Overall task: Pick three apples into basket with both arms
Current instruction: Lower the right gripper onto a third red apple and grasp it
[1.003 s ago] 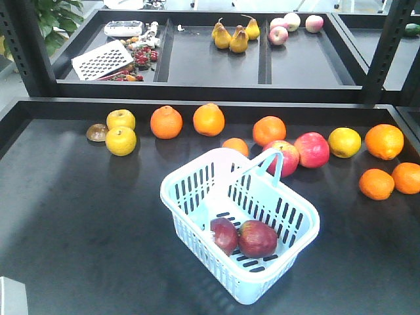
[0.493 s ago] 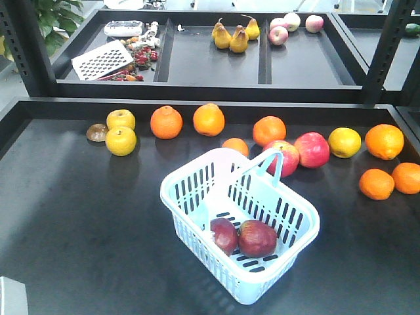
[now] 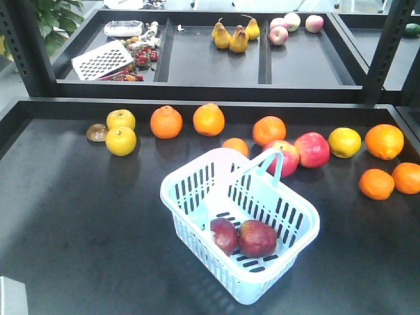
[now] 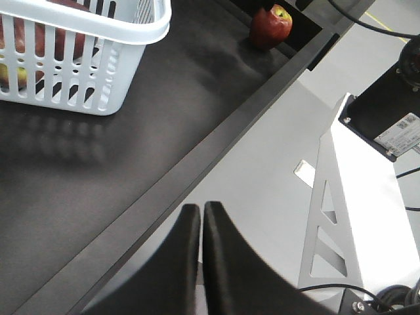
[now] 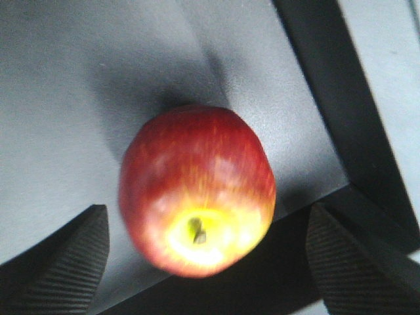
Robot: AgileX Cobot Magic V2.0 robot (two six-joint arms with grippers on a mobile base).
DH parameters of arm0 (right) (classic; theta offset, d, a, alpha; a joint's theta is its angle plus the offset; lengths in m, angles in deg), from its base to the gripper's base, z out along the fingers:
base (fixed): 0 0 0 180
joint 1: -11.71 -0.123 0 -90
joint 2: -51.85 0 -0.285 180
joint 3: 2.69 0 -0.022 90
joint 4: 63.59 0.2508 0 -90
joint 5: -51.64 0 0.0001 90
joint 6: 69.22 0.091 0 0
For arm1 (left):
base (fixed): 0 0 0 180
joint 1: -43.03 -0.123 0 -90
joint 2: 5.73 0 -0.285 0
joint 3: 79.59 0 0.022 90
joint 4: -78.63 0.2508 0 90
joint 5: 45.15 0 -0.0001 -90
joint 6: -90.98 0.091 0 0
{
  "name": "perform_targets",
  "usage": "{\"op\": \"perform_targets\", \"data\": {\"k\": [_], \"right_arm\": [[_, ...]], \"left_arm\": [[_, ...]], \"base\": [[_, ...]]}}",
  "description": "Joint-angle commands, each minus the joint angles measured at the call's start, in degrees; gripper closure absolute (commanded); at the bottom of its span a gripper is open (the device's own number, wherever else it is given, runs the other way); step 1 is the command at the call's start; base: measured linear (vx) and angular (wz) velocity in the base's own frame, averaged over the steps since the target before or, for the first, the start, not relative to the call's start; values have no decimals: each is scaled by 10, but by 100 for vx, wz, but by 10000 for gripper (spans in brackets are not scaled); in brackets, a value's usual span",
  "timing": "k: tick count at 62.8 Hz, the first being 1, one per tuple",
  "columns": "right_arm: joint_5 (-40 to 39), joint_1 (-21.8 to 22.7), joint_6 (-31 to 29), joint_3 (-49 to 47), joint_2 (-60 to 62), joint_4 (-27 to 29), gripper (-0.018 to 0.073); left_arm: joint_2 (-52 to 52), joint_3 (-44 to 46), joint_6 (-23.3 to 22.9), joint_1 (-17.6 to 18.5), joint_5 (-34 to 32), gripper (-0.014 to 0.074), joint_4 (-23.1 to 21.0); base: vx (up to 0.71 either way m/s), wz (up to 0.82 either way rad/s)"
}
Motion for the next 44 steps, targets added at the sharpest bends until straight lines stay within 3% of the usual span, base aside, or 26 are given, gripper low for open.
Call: {"op": "perform_targets", "data": {"k": [1, 29, 37, 44], "right_arm": [[-16, 4, 11, -14, 3, -23, -23], [-61, 3, 17, -14, -68, -31, 4], [-54, 2, 15, -16, -61, -16, 121], [-53, 2, -5, -17, -35, 15, 307]], "left_arm": [[2, 12, 1, 0, -1, 603, -7], [2, 12, 1, 0, 1, 603, -7], [2, 12, 1, 0, 2, 603, -7], [2, 12, 1, 0, 2, 603, -7]], "base": [[0, 0], [0, 0], [0, 0], [0, 0]]}}
